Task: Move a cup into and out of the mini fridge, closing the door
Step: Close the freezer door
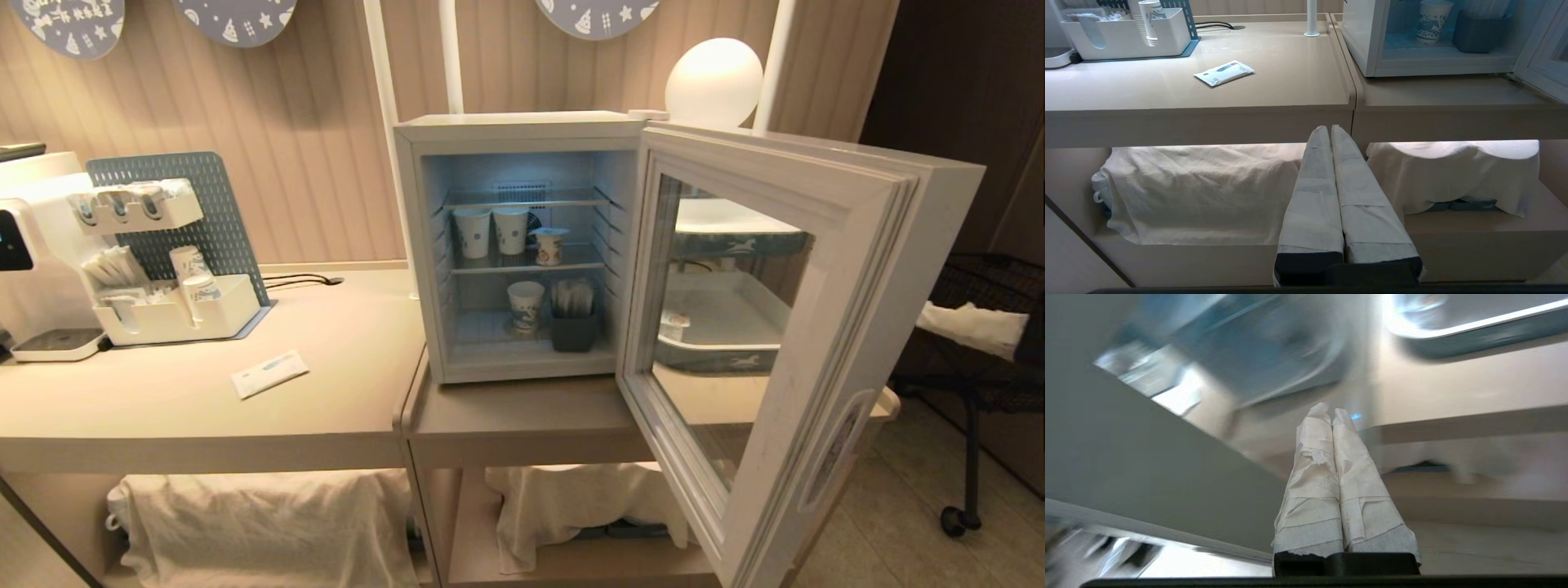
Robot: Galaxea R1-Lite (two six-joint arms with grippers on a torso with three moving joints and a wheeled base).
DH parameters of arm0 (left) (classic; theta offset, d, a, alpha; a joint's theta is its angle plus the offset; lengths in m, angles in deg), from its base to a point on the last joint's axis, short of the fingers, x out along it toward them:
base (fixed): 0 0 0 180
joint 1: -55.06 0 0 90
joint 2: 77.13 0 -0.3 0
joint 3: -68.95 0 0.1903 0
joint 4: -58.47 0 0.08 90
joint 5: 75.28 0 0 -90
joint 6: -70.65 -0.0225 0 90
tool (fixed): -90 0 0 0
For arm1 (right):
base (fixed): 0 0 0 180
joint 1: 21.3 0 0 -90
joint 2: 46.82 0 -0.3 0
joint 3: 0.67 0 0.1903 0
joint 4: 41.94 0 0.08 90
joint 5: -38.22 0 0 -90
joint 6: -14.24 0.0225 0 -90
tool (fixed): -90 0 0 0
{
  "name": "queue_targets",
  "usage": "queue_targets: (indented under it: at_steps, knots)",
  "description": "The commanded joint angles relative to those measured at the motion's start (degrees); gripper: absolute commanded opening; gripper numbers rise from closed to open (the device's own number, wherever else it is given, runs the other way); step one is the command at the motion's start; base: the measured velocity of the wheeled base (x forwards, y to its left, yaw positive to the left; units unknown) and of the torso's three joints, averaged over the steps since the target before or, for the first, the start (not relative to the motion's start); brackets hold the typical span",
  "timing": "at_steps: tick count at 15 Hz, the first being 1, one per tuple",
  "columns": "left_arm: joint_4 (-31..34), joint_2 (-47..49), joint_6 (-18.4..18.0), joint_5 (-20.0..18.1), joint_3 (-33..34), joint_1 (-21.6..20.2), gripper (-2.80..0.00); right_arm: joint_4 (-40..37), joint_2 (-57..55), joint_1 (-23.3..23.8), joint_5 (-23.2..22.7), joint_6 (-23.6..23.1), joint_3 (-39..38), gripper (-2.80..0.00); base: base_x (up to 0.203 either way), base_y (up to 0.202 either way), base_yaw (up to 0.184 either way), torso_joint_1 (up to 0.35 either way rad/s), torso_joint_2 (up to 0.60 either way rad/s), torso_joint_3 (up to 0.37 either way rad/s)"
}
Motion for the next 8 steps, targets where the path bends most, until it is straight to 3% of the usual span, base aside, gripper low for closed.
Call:
queue_targets:
  at_steps: [1,2,4,8]
  knots:
    - [0.0,0.1,0.0,0.0,0.1,-0.1,-2.8,0.6,-9.3,3.2,-20.6,0.4,2.0,-2.8,0.0,0.0,0.0,0.0,0.0,0.0]
    - [0.0,0.1,0.0,0.0,0.1,-0.1,-2.8,1.0,-11.6,4.4,-29.5,0.7,2.4,-2.8,0.0,0.0,0.0,0.0,0.0,0.0]
    - [0.0,0.1,0.1,0.1,0.1,-0.1,-2.8,1.2,-15.9,5.4,-38.8,1.9,2.8,-2.8,0.0,0.0,0.0,0.0,0.0,0.0]
    - [0.0,0.1,0.1,0.1,0.1,-0.1,-2.8,1.9,-18.2,-0.3,-39.6,8.5,3.2,-2.8,0.0,0.0,0.0,0.0,0.0,0.0]
